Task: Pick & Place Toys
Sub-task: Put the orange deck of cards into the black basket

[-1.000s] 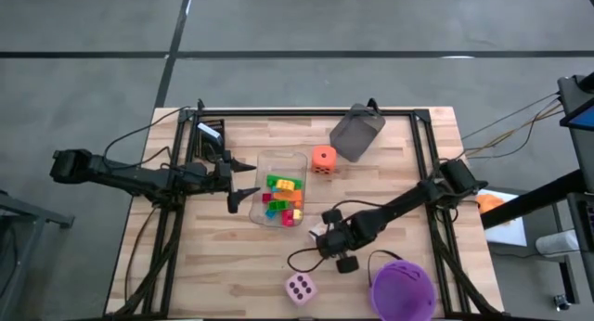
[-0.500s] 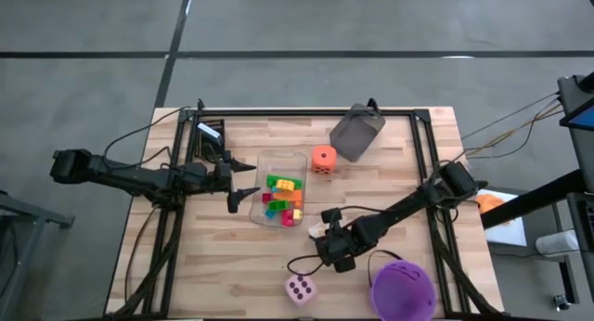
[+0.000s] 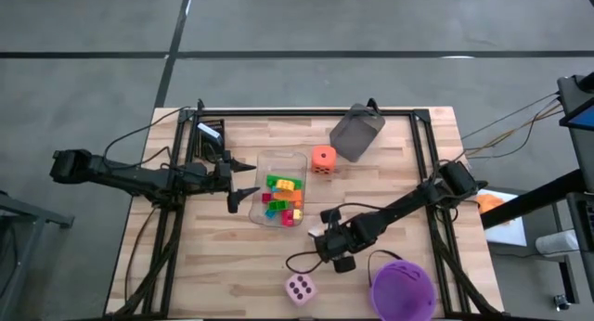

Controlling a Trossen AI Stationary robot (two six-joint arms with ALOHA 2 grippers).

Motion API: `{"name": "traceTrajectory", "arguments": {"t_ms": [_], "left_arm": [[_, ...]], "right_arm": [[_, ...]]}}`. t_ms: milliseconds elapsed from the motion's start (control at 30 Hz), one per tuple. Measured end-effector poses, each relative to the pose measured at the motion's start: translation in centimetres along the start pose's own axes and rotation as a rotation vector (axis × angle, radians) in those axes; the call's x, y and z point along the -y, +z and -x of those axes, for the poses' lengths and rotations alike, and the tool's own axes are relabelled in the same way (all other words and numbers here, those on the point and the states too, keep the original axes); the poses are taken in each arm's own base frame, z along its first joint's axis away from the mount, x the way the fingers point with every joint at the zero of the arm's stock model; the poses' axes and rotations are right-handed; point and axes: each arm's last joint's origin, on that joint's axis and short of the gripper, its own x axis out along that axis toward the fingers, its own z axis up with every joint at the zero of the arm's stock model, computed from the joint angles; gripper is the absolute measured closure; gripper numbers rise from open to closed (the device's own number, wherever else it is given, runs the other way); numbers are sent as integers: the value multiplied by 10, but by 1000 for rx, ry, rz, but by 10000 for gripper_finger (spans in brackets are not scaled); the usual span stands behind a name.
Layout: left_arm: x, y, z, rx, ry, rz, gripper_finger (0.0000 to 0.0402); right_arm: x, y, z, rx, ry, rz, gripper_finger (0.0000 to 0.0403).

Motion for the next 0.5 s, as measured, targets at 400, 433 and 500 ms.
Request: {"name": "traceTrajectory", "arguments": {"t_ms": [400, 433, 500], "left_arm": [[0, 0, 0, -2, 0, -1, 55], [0, 0, 0, -3, 1, -1, 55], [0, -1, 0, -8, 1, -2, 55]], "right_arm": [[-1, -1, 1, -9, 53, 1, 385], [-2, -1, 2, -13, 66, 0, 385], [-3, -1, 3, -18, 100, 1, 385]]}}
